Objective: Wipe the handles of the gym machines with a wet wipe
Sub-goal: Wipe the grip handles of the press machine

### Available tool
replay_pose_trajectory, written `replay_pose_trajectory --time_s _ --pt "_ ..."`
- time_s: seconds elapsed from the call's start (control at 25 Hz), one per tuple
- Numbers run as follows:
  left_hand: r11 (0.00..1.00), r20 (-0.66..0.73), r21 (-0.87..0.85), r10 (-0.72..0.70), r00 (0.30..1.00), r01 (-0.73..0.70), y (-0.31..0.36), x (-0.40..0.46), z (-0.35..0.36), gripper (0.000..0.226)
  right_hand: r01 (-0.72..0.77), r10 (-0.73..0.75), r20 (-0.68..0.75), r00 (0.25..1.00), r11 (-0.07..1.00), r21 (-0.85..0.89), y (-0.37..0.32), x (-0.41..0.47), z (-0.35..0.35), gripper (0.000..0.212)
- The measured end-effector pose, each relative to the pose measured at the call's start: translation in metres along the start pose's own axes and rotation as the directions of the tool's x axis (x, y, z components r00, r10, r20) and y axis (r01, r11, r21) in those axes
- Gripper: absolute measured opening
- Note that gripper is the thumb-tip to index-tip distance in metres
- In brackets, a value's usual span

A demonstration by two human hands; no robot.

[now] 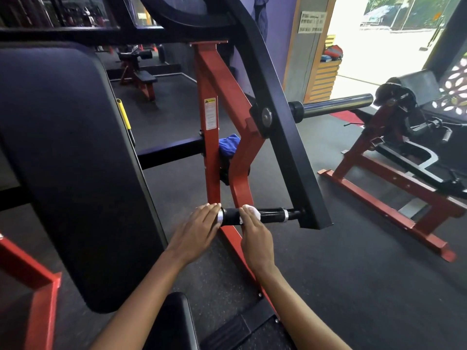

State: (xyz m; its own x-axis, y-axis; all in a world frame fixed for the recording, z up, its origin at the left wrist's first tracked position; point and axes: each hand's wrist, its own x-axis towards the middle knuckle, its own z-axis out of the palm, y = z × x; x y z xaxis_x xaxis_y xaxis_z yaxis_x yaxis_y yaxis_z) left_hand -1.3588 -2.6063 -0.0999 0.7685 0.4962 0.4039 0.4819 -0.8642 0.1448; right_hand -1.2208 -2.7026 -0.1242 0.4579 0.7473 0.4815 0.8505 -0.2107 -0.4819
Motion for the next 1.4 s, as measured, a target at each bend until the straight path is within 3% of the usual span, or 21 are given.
replay_pose_trajectory --time_s 0.12,0.24,0.52,0.68,1.04,1.12,1.24,1.4 --pt "1.0 -0.024 0.007 0.029 0.999 -0.029 -0.001 0.0 0.0 0.046 0.146 -0.146 0.011 0.989 0.989 0.007 -0.018 -0.004 0.005 0.054" --pt "0.999 -0.041 0.009 0.04 0.998 -0.04 -0.001 -0.001 0.0 0.045 0.193 -0.193 -0.002 0.981 0.981 0.001 -0.028 -0.004 0.007 0.055" --pt "0.999 -0.033 0.012 0.041 0.999 -0.041 -0.003 0.0 0.002 0.049 0.349 -0.348 0.044 0.936 0.914 -0.205 -0.001 0.004 -0.001 0.067" --pt "1.0 -0.027 -0.002 0.028 0.999 -0.028 -0.003 0.0 0.002 0.048 0.266 -0.255 0.077 0.964 0.935 -0.235 0.034 0.009 -0.014 0.072" --pt "1.0 -0.035 0.005 0.031 0.999 -0.03 -0.002 0.0 0.003 0.047 0.03 0.006 0.134 0.991 0.964 -0.264 0.096 0.015 -0.036 0.059" --pt "0.999 -0.044 0.009 0.031 0.999 -0.031 -0.001 0.0 0.002 0.046 -0.004 0.037 0.117 0.992 0.964 -0.264 0.098 0.017 -0.038 0.054" --pt "1.0 -0.054 0.016 0.026 0.998 -0.025 0.0 0.0 0.003 0.046 -0.038 0.05 0.044 0.998 0.971 -0.234 0.086 0.021 -0.041 0.026" --pt "0.999 -0.058 0.005 0.04 0.997 -0.04 -0.003 -0.001 0.004 0.047 -0.124 0.121 -0.031 0.992 0.982 -0.143 0.07 0.028 -0.044 0.026"
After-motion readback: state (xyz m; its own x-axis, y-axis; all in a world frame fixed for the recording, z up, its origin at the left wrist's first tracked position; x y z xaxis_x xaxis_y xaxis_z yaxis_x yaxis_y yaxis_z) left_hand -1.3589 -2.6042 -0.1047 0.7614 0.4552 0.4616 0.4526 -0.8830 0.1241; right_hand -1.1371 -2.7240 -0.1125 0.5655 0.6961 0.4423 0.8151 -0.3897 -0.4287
